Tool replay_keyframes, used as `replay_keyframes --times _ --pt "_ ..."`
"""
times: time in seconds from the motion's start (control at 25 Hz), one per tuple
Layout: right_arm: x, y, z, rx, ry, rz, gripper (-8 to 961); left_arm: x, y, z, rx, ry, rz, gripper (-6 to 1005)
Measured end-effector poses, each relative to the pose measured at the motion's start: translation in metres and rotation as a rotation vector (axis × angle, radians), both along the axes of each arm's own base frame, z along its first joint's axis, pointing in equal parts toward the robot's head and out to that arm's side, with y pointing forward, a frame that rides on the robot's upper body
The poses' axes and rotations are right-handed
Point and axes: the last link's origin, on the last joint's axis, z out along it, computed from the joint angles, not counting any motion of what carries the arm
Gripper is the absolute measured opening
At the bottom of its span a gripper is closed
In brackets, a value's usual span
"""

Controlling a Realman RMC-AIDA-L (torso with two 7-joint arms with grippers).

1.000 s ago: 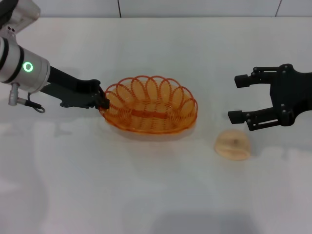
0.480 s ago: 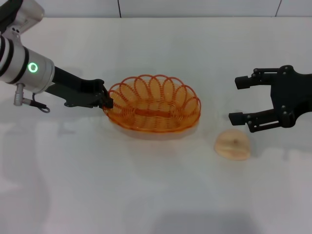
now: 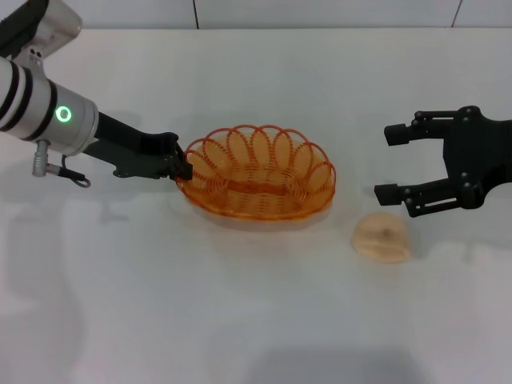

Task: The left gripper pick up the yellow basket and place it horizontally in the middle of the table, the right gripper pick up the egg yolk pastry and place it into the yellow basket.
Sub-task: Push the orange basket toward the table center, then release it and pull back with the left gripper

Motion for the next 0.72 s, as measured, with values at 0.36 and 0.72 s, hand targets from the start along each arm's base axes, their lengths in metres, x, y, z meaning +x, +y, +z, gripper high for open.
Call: replay_keyframes --times 0.36,0.72 --pt "0.0007 -0.0014 0.0001 -0.004 -0.001 0.000 855 0.0008 -0.0019 -0.0034 -0.008 -0.005 0.002 113" --pt "0.0008 -0.0026 -0.0004 -0.009 0.001 0.001 855 0.0005 -0.0048 -0.0065 -0.020 -0.018 0.018 118"
